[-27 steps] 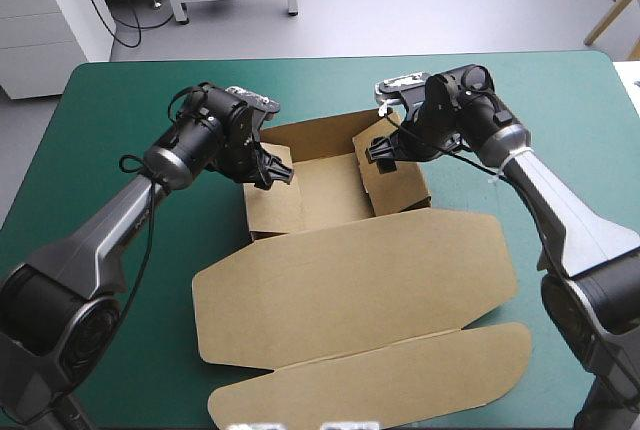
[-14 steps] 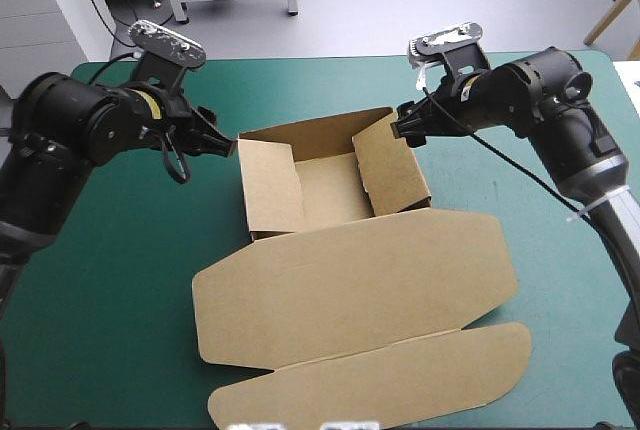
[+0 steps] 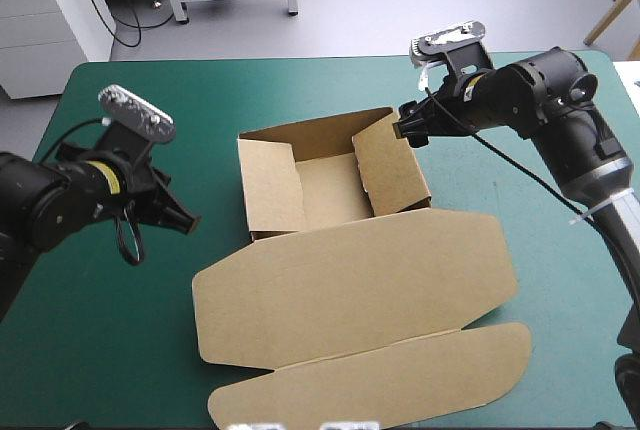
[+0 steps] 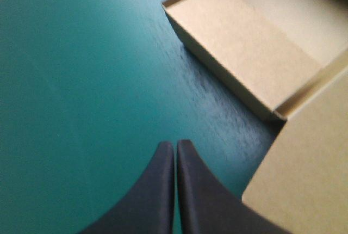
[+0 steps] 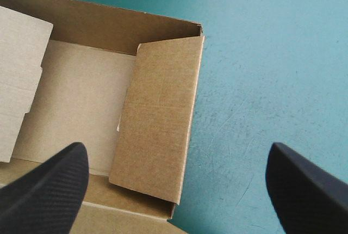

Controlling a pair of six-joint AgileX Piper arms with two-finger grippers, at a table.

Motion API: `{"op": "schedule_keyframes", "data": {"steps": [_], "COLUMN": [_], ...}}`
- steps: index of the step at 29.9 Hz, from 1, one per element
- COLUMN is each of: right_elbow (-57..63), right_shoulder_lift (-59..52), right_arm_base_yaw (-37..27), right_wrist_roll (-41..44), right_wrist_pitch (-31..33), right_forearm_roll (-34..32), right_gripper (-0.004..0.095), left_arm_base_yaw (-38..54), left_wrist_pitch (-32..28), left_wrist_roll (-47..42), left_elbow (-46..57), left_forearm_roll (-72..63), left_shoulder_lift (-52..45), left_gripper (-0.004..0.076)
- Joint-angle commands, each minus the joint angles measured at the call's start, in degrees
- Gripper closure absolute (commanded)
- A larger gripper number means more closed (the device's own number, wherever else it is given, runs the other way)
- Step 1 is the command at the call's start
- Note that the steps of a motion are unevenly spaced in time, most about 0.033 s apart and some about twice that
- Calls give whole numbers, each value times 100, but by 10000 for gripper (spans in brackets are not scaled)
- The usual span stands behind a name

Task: Fold the box

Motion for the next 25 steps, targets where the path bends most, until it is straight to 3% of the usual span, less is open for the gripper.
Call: {"op": "schedule_keyframes", "data": {"steps": [1, 12, 22, 25], "right_elbow": [-177, -177, -177, -177], "right_shoulder_lift": [-119, 896, 1881, 1995], "right_arm_base_yaw": [-13, -13, -13, -13], "right_wrist_roll": [-41, -41, -41, -69], "right_wrist_pitch": [-303, -336, -652, -783], "right_forearm_roll": [-48, -24, 140, 247], "right_gripper": [98, 98, 99, 143], "left_arm_base_yaw": [-41, -41, -41, -41], "left_wrist_pitch": [14, -870, -814, -828], "left_wrist_roll": [-43, -374, -500, -500], "left_elbow": [694, 3025, 3480, 3480], "left_forearm_roll": [-3, 20, -78, -67], "left_shoulder_lift": [-471, -1440, -1641, -1657], "left_gripper": [734, 734, 734, 734]}}
